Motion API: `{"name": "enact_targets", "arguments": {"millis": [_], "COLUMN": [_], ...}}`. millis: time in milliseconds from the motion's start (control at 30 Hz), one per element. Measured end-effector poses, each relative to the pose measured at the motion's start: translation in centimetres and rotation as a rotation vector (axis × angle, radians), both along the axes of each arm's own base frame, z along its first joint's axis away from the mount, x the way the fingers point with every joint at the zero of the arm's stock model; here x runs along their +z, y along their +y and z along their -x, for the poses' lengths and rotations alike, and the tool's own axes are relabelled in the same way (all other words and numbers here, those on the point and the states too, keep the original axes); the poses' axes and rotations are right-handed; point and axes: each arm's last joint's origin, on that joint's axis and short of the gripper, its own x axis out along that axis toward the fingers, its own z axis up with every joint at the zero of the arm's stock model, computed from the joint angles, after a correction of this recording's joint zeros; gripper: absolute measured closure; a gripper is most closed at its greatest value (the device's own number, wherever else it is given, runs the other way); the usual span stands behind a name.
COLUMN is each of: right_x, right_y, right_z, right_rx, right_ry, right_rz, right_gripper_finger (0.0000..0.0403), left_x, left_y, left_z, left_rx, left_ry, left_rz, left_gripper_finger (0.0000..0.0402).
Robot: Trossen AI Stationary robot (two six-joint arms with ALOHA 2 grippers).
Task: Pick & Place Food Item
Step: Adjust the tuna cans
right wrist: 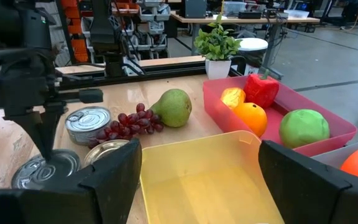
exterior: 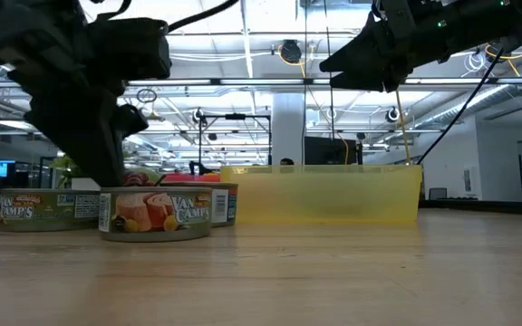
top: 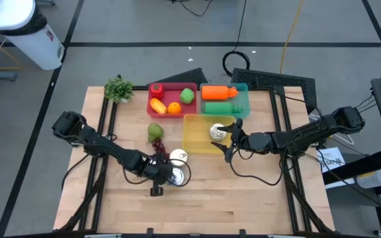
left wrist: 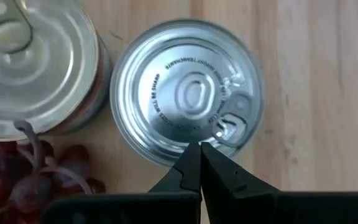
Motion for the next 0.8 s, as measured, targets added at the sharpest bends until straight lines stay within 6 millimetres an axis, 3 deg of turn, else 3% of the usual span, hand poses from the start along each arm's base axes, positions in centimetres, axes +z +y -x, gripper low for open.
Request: {"name": "enact_targets", "arguments": {"millis": [433, 800], "right_x": [0.0, 0.0], "right_y": [0.0, 0.0], "right_z": [0.0, 0.0], "right_rx": [0.000, 0.000], "right_ry": [0.000, 0.000], "right_rz": [0.000, 0.000], "right_gripper_finger": [0.0094, 0.0094], "left_x": [-0.9, 0.4], "left_y": [0.0, 0.4], "left_z": [0.4, 1.2], "left_rx": [0.002, 0.021], "left_ry": [0.068, 0.063], "left_rz": [-0.037, -0.019], "left_gripper_finger": [0.0399, 0.0399]}}
